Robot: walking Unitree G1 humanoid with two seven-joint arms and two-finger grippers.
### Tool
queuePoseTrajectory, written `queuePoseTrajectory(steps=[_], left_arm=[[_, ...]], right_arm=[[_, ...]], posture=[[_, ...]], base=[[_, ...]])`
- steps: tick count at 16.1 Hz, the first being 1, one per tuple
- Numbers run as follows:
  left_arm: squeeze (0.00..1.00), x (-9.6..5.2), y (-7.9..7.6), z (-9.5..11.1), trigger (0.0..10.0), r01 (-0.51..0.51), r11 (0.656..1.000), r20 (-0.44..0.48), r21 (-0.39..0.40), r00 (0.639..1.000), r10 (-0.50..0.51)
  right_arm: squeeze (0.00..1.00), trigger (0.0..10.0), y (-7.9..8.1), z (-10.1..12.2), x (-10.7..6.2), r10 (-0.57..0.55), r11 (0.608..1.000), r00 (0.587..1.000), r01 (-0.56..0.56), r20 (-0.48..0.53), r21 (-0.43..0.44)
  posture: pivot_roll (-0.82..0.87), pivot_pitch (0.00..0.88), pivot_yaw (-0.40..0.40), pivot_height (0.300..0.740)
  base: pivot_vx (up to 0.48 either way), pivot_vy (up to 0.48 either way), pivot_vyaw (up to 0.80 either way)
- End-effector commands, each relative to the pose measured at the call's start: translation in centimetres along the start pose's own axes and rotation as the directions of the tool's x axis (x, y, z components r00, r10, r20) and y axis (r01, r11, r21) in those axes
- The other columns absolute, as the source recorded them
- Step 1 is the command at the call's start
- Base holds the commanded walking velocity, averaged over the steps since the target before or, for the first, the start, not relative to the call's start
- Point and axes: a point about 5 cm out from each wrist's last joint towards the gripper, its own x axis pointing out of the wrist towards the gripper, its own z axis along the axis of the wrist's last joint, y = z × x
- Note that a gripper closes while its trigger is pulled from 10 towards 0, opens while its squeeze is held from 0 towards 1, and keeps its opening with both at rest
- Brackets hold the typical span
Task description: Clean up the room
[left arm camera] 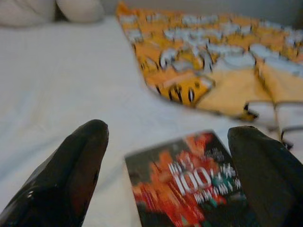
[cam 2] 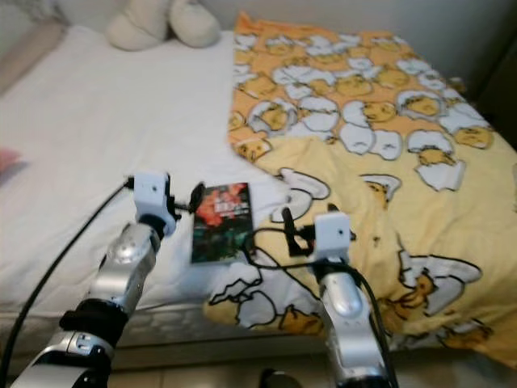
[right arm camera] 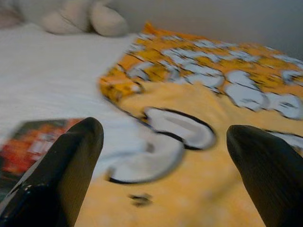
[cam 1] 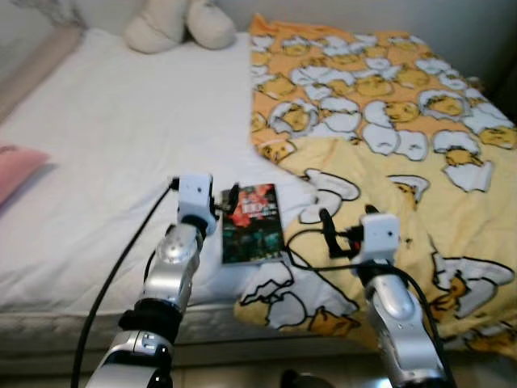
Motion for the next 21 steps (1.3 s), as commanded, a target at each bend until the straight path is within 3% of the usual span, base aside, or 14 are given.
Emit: queuePoseTrajectory(steps=[1, 5, 6, 9, 13, 17, 21], left_arm=[[0.00, 0.4, 0.3, -0.1, 10.0, -0.019, 1.000, -0.038, -0.002, 0.999, 0.019], [0.00, 1.3, 0.3, -1.8, 10.0, -0.019, 0.995, -0.185, -0.098, 0.983, 0.001], [0.00, 1.6, 0.0, -2.1, 10.0, -0.043, 0.992, -0.225, -0.120, 0.974, 0.015], [0.00, 1.6, -1.8, -2.8, 10.0, 0.002, 0.986, -0.254, -0.169, 0.966, -0.046], [0.00, 1.3, -3.1, -3.7, 10.0, 0.028, 0.977, -0.280, -0.213, 0.956, -0.088], [0.00, 0.8, -3.2, -4.7, 10.0, 0.026, 0.995, -0.313, -0.097, 0.948, -0.055], [0.00, 0.4, -3.1, -5.3, 10.0, 0.000, 0.996, -0.329, -0.086, 0.944, -0.028]], right_arm=[[0.00, 10.0, -0.4, 0.3, -0.1, -0.005, 1.000, 1.000, 0.005, 0.008, 0.007], [0.00, 10.0, 0.3, 0.3, -1.4, 0.044, 0.999, 0.999, -0.044, -0.011, -0.009], [0.00, 10.0, 0.1, -0.4, -2.8, 0.075, 0.997, 0.996, -0.076, -0.051, -0.018], [0.00, 10.0, 0.8, -1.9, -5.3, 0.230, 0.973, 0.958, -0.226, -0.170, 0.043], [0.00, 10.0, 0.7, -2.7, -7.4, 0.287, 0.958, 0.921, -0.280, -0.262, 0.063], [0.00, 10.0, 0.7, -3.1, -8.3, 0.314, 0.949, 0.897, -0.305, -0.310, 0.080], [0.00, 10.0, 1.0, -3.1, -8.5, 0.325, 0.945, 0.890, -0.315, -0.320, 0.086]], posture=[[0.00, 0.000, -0.025, 0.736], [-0.05, 0.009, -0.048, 0.736], [-0.08, 0.030, -0.060, 0.736], [-0.13, 0.076, -0.067, 0.736], [-0.14, 0.110, -0.090, 0.736], [-0.14, 0.119, -0.098, 0.736], [-0.14, 0.121, -0.094, 0.736]], base=[[0.000, 0.000, 0.00], [0.000, 0.000, 0.00], [0.000, 0.000, 0.00], [0.000, 0.000, 0.00], [0.000, 0.000, 0.00], [0.000, 0.000, 0.00], [0.000, 0.000, 0.00]])
